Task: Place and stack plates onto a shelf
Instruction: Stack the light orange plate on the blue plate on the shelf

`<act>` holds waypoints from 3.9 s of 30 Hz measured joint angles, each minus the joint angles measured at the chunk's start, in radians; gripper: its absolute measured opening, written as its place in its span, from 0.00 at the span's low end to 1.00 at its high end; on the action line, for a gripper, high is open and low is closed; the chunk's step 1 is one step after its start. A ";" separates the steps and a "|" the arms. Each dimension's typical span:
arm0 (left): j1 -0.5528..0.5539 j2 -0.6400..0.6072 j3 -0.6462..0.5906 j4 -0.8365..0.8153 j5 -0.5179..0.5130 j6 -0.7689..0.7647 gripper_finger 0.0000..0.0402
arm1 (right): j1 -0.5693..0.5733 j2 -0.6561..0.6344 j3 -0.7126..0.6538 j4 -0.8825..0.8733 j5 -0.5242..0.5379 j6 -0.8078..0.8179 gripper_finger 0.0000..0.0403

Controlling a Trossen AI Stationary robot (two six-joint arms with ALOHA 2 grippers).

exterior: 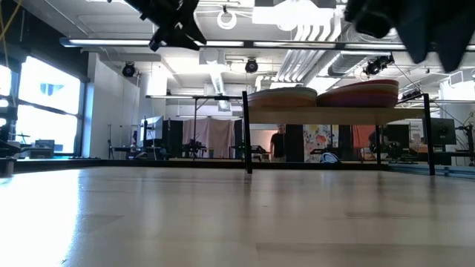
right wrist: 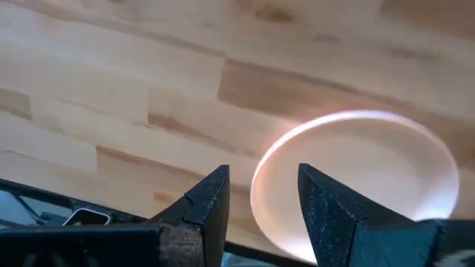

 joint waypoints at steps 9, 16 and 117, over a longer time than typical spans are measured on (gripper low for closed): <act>-0.023 0.000 0.000 -0.014 0.060 -0.031 0.29 | 0.131 0.000 -0.068 0.145 0.020 0.273 0.34; -0.023 0.000 0.000 -0.014 0.059 -0.031 0.29 | 0.209 0.000 -0.112 0.241 0.094 0.404 0.34; -0.022 0.001 0.000 -0.074 0.058 0.078 0.29 | -0.174 0.260 0.816 -0.508 0.675 -0.901 0.00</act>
